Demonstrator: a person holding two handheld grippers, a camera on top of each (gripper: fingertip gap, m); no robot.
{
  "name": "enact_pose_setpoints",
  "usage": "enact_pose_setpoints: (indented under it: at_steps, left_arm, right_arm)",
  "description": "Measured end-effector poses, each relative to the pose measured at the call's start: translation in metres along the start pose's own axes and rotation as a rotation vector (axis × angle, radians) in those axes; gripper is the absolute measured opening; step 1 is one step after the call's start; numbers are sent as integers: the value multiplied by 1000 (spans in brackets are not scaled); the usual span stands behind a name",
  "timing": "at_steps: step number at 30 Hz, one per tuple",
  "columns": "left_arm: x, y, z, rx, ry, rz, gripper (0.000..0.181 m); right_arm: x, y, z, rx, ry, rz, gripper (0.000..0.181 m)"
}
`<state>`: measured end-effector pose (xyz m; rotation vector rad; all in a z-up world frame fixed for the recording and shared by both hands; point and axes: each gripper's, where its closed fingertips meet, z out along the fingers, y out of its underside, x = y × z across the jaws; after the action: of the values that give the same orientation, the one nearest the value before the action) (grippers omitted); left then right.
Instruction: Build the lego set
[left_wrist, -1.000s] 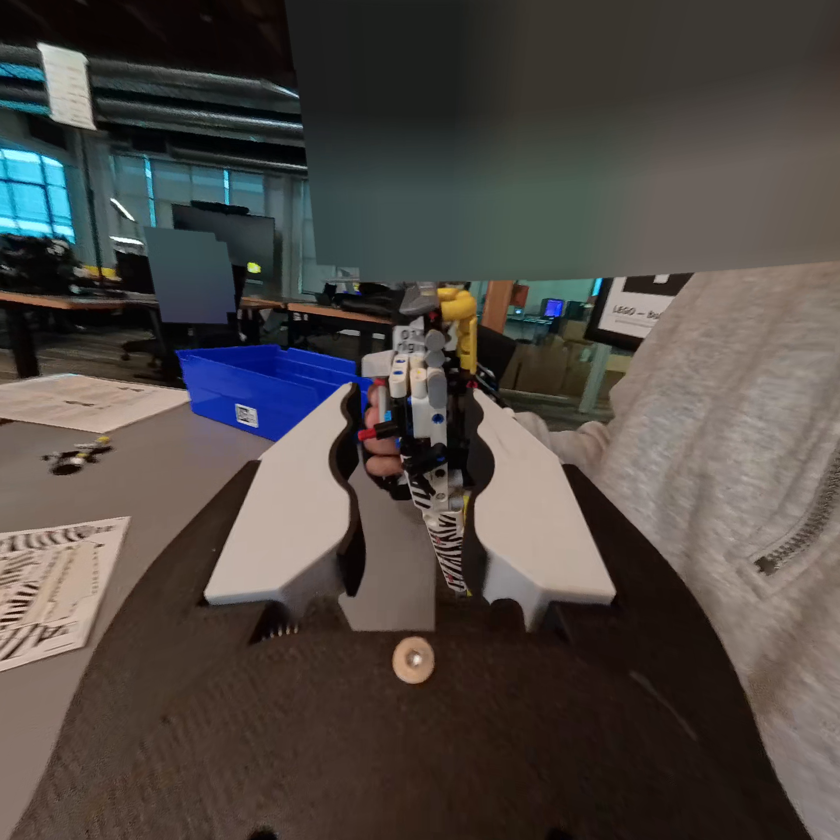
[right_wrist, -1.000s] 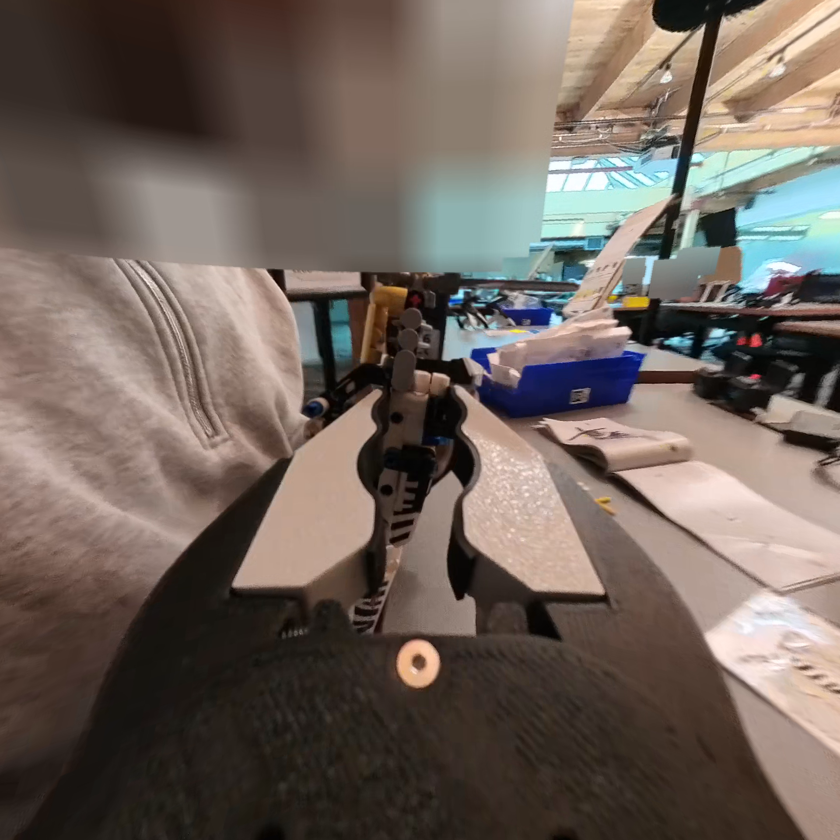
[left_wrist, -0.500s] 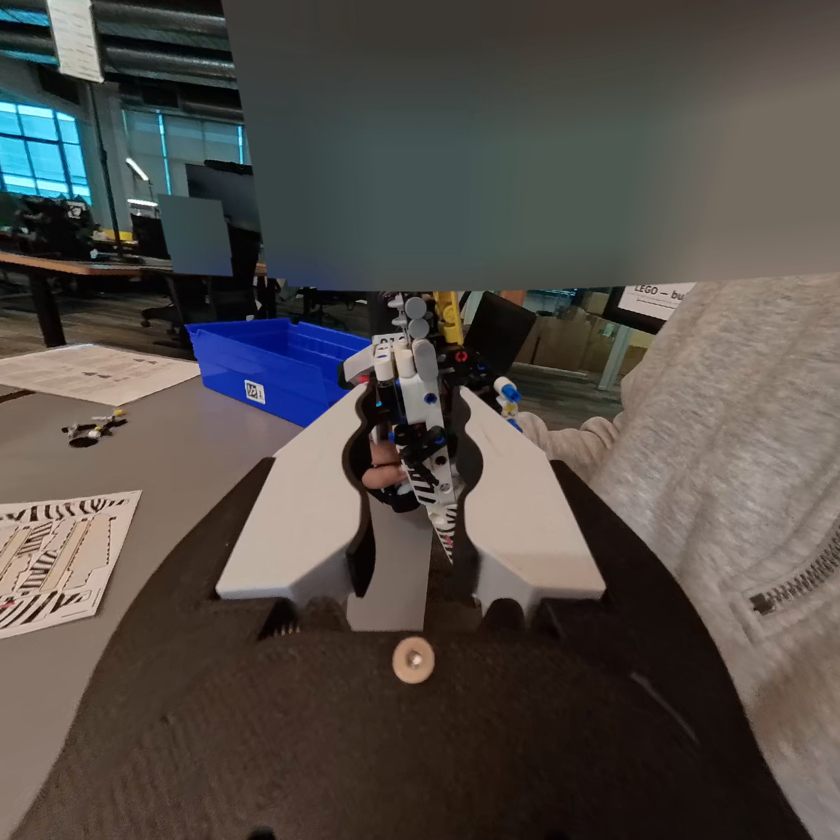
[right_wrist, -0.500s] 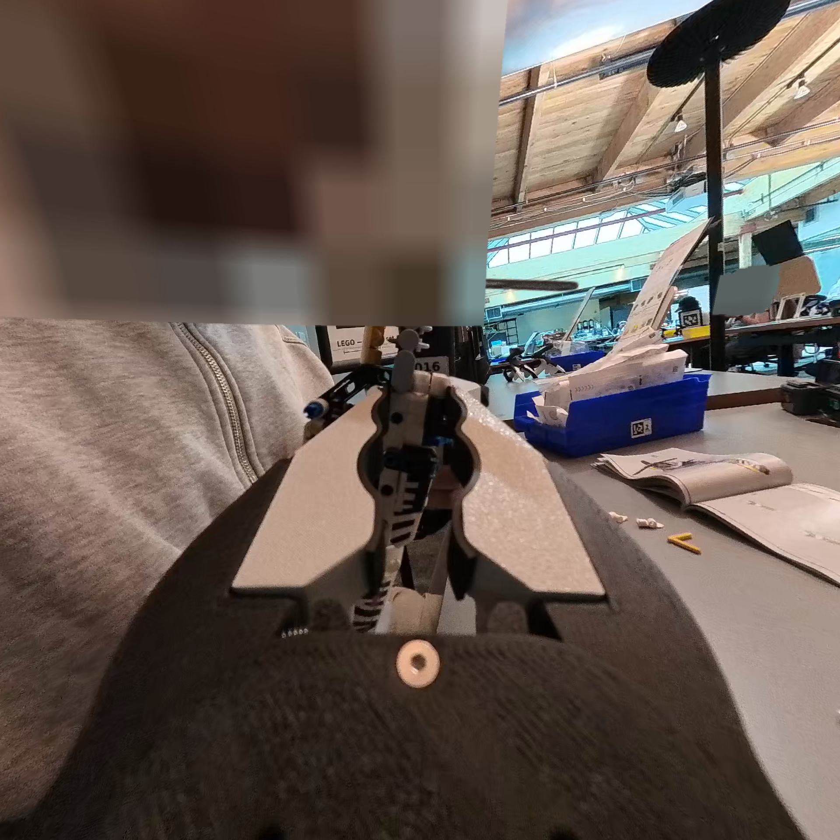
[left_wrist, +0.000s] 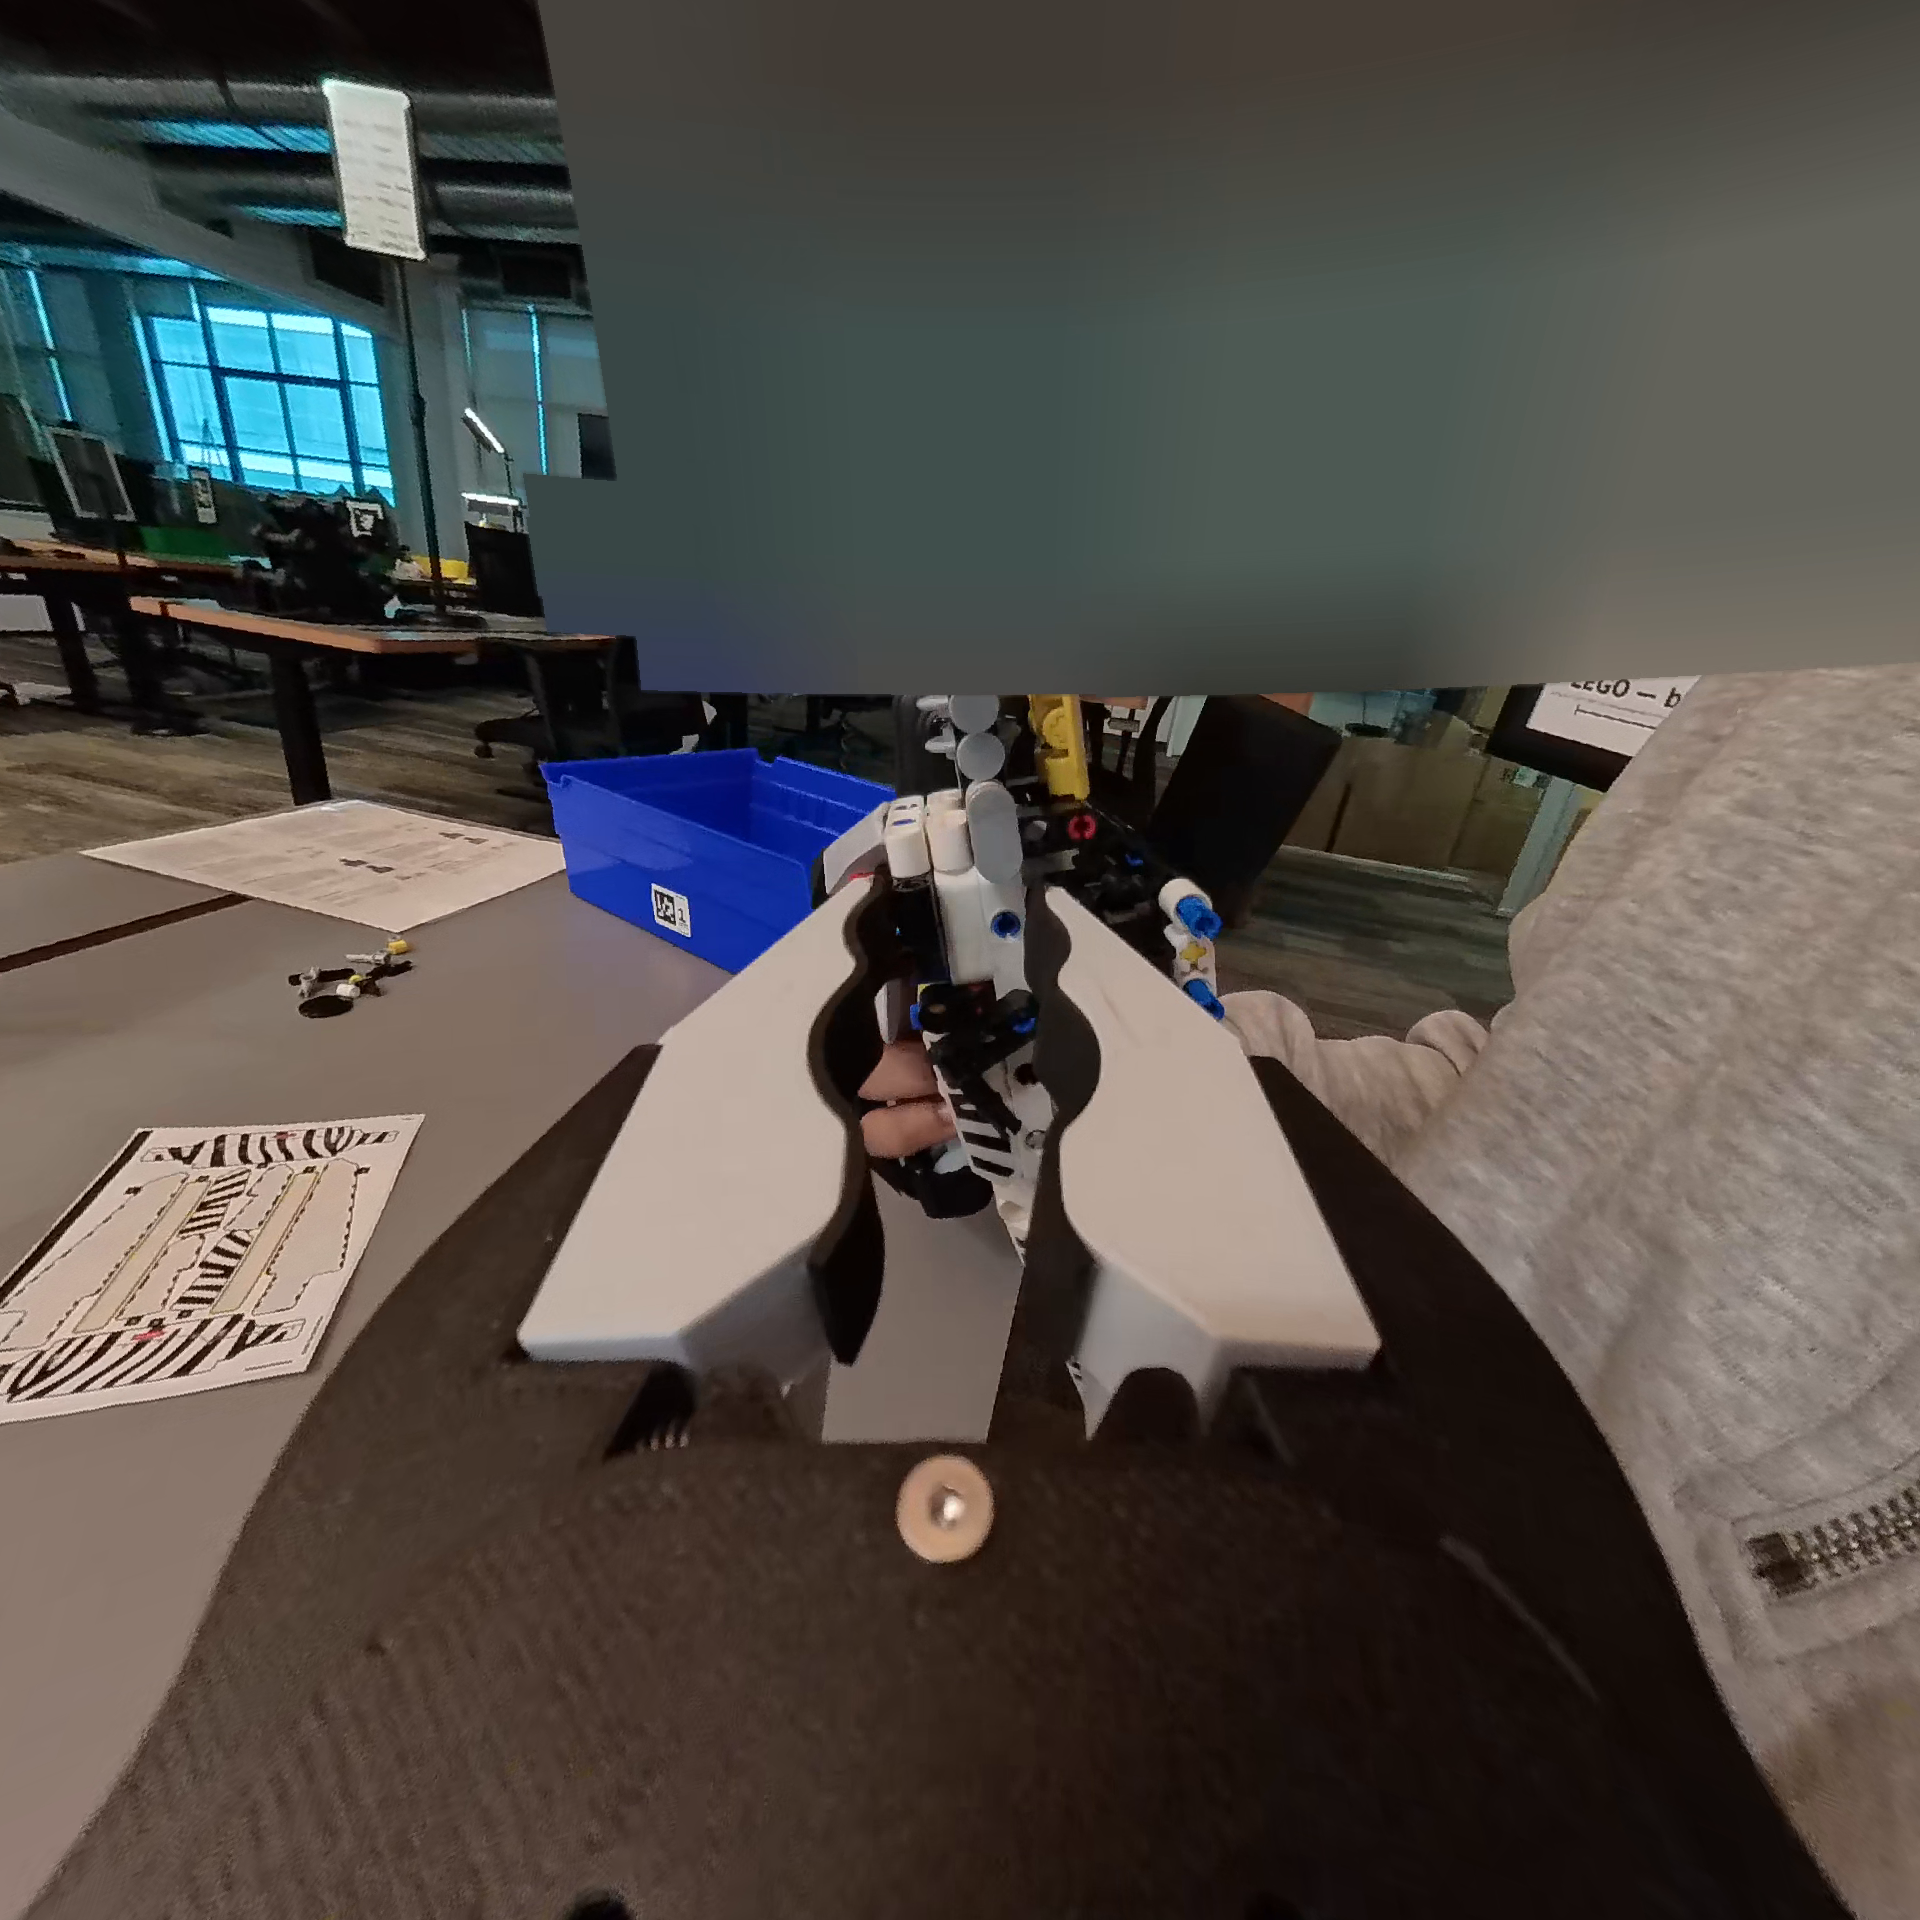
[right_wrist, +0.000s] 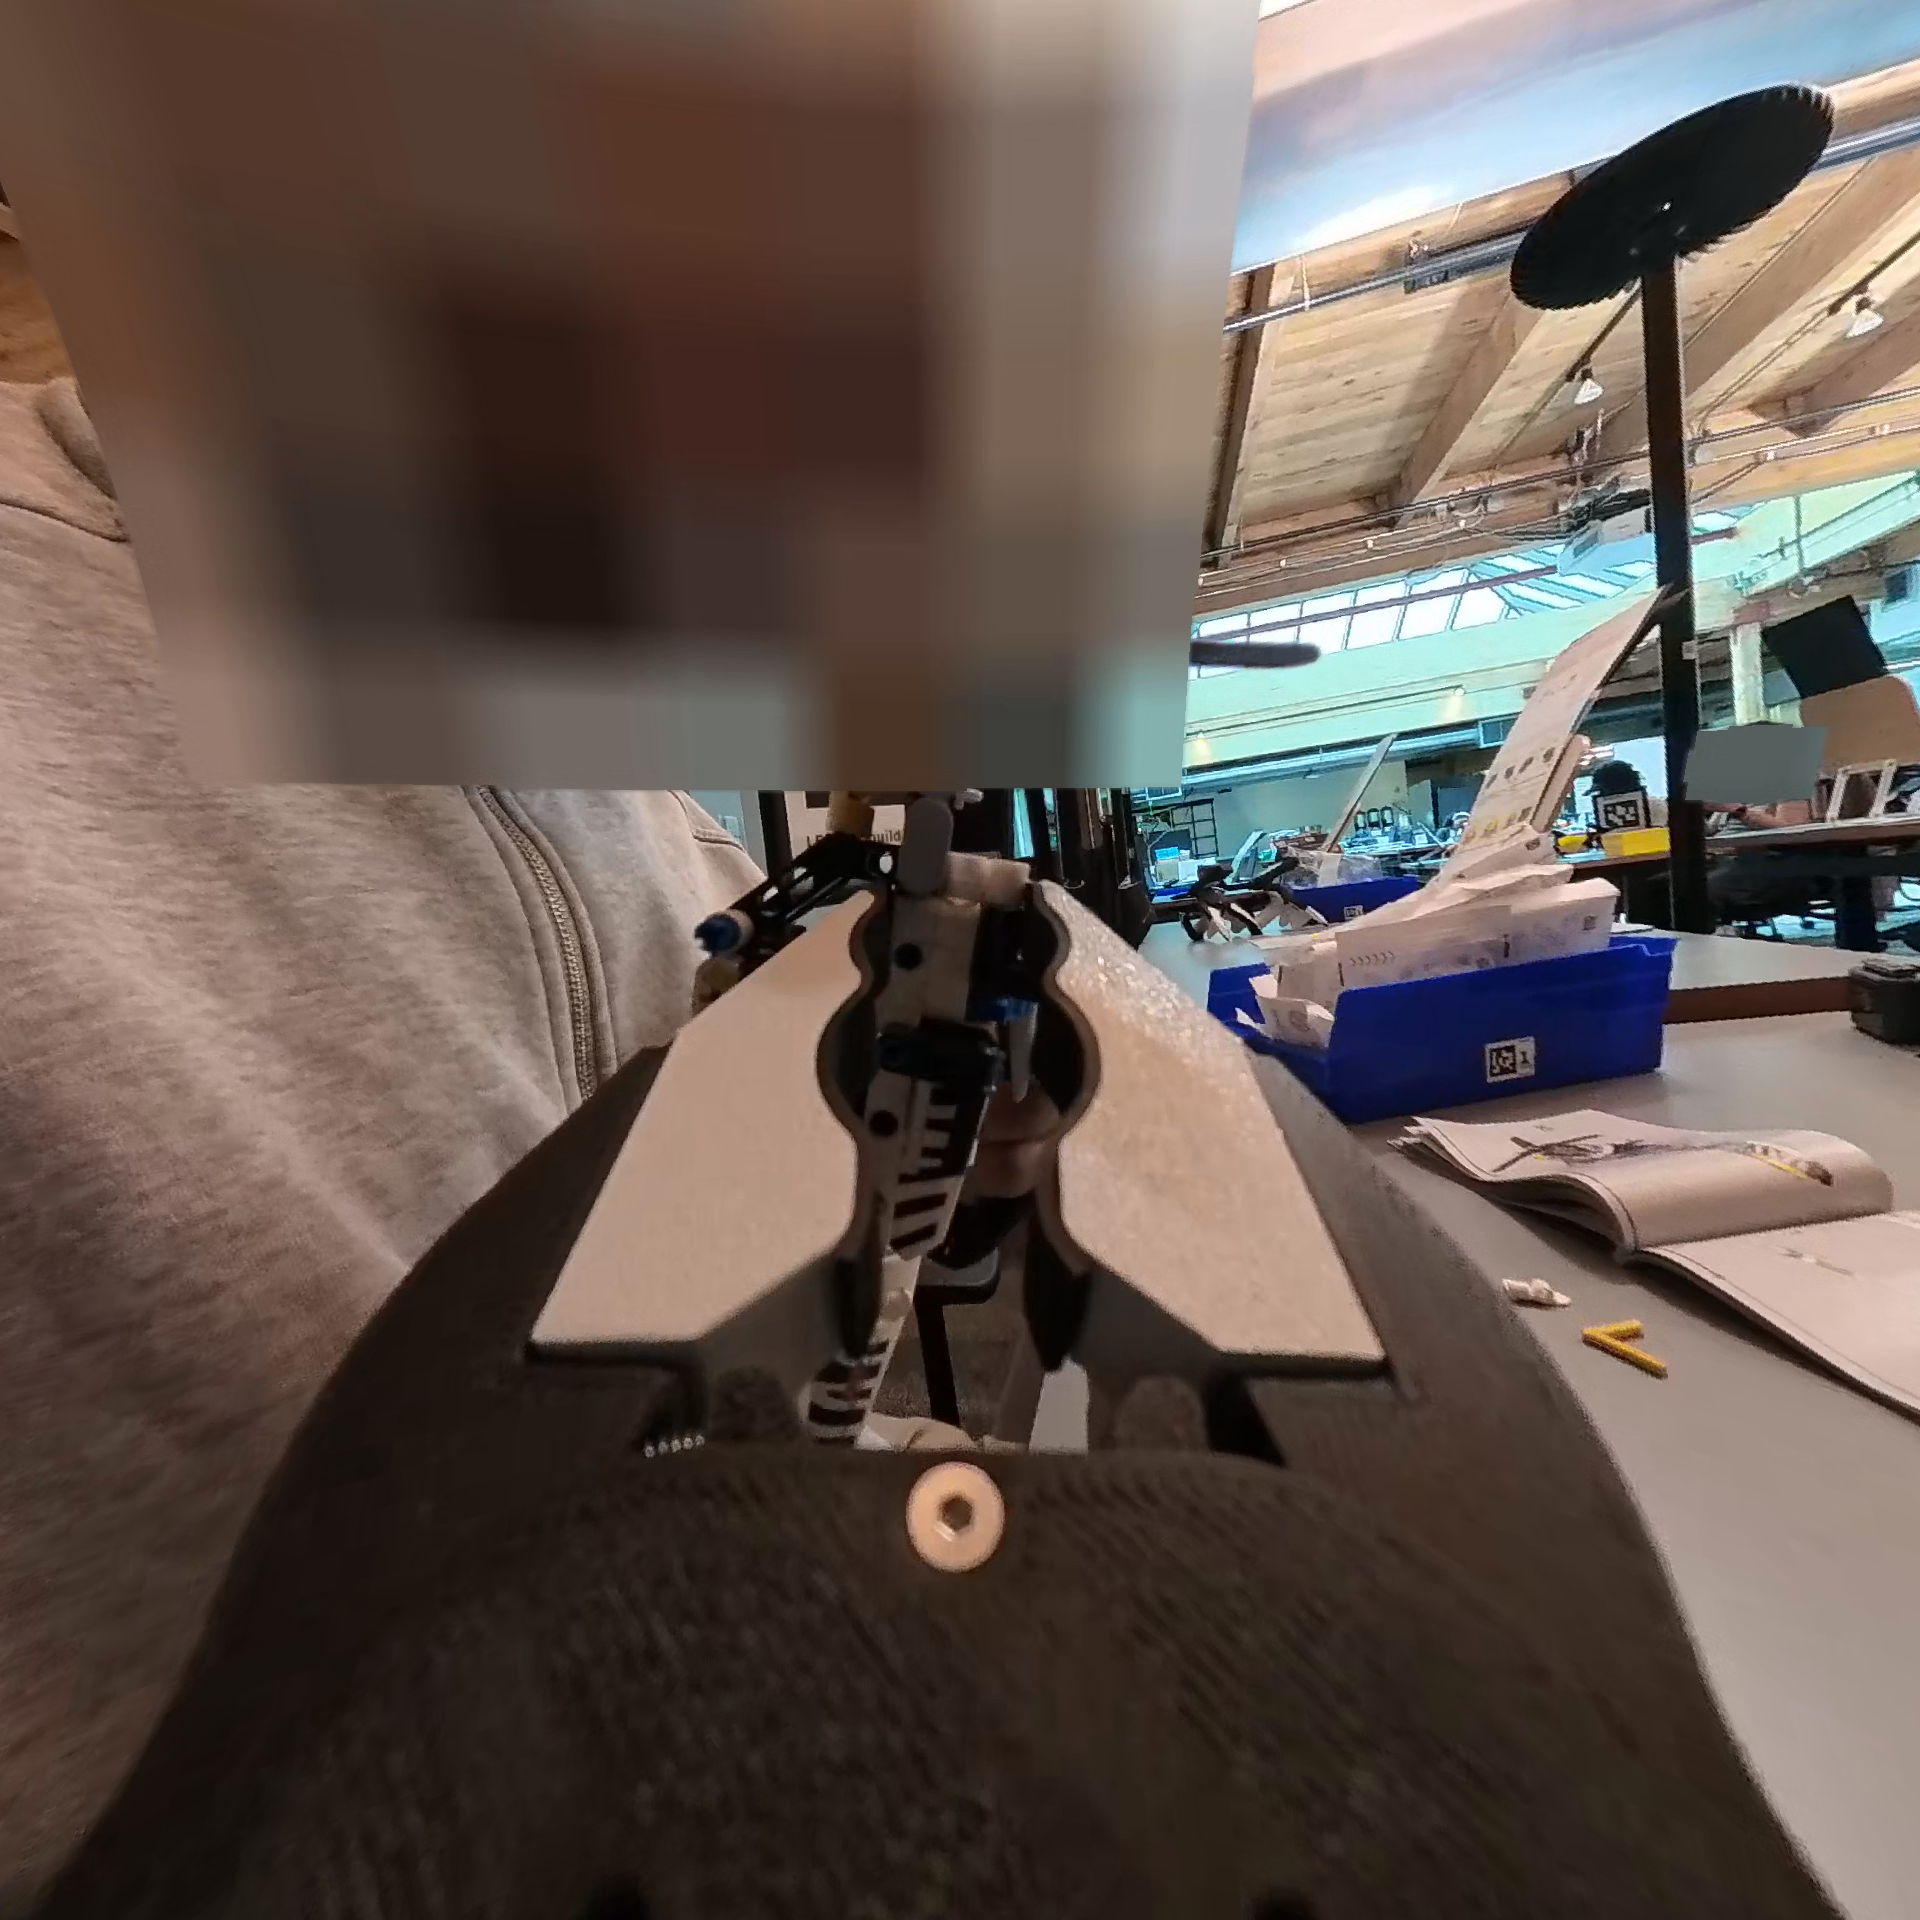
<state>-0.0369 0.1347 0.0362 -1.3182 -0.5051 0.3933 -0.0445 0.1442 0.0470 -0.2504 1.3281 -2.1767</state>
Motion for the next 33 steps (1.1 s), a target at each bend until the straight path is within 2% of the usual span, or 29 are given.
enact_pose_setpoints:
  at_steps: [11, 16, 17, 19, 20, 23, 25, 28, 30, 33]
  left_arm:
    - [3, 0, 0, -14, 15, -5, 22]
    - [-5, 0, -2, 31, 13, -24, 22]
    - [-12, -1, -4, 38, -16, -34, 24]
    - [-30, -3, -15, 63, -93, -28, 45]
    - [-43, -1, -22, 56, -146, -33, 49]
    - [-97, 15, -57, 10, -368, -119, 50]
    - [-123, 20, -85, 52, -457, -222, 50]
    - [-135, 19, -112, 129, -471, -305, 50]
    - [-140, 20, -122, 141, -512, -298, 50]
    - [-141, 21, -127, 116, -556, -249, 50]
  right_arm:
    - [-4, -1, 1, -6, -11, -39, 22]
    - [6, 0, 3, -76, 52, -111, 22]
    - [9, 0, 4, -118, 84, -161, 22]
    - [17, -6, 6, -202, 159, -280, 22]
    - [24, -11, 5, -244, 212, -336, 22]
    - [57, -23, -6, -417, 457, -551, 22]
    - [83, -14, -21, -633, 619, -730, 22]
    - [118, 22, -48, -1026, 772, -971, 23]
    - [133, 50, -62, -1238, 815, -1104, 23]
    - [139, 86, -68, -1400, 799, -1227, 23]
